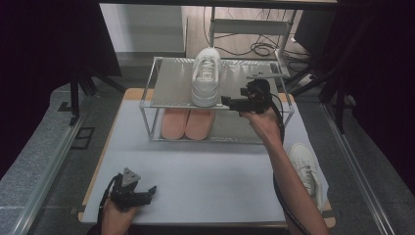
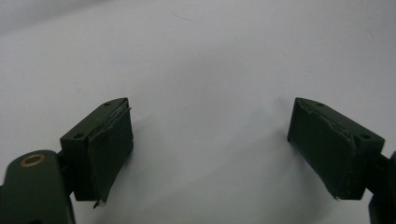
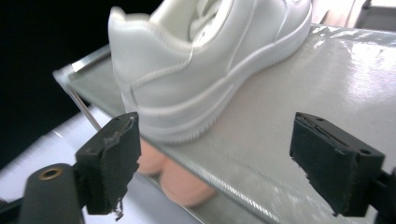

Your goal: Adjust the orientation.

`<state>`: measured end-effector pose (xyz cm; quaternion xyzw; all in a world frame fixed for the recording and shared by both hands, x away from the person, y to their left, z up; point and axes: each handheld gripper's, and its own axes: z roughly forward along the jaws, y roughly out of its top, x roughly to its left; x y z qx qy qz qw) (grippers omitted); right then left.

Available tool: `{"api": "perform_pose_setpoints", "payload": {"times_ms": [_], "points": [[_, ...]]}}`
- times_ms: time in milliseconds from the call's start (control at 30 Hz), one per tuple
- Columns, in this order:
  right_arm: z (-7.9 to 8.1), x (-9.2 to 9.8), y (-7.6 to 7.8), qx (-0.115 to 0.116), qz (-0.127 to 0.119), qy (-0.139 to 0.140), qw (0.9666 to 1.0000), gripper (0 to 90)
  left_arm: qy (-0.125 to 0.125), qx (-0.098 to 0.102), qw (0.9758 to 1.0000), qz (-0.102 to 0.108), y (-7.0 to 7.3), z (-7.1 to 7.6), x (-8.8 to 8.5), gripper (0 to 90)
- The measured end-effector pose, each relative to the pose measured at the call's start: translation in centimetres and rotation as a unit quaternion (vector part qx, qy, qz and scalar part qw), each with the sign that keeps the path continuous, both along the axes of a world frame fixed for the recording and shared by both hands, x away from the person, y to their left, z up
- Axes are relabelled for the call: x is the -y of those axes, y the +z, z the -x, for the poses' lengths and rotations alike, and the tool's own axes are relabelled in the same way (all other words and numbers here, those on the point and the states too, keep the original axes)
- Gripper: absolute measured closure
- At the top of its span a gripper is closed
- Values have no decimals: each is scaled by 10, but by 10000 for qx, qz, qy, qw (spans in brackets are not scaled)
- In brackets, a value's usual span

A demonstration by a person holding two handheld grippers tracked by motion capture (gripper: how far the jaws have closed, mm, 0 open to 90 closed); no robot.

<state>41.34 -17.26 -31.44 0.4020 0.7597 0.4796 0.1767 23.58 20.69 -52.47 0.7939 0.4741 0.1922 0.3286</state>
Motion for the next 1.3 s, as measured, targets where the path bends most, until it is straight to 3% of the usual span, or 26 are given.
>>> {"api": "perform_pose_setpoints", "payload": {"times_ms": [133,300,433,633,800,1133,1300], "points": [[11,-2,-6,25,262,175,9995,139,-1,-2,10000,-2,0,0,0,141],[24,3,-10,15,260,289,9992,137,17,18,10000,-7,0,0,1,141],[33,9,-18,-154,211,369,9990,134,8,3,10000,3,0,0,0,141],[49,22,-29,-272,344,399,9982,134,11,5,10000,1,0,0,0,141],[64,31,-34,-176,549,404,9975,134,11,6,10000,1,0,0,0,142],[85,44,-51,-245,765,516,9954,107,13,6,10000,5,0,0,0,141],[96,52,-59,-306,770,508,9953,107,15,5,10000,6,0,0,0,142]]}}
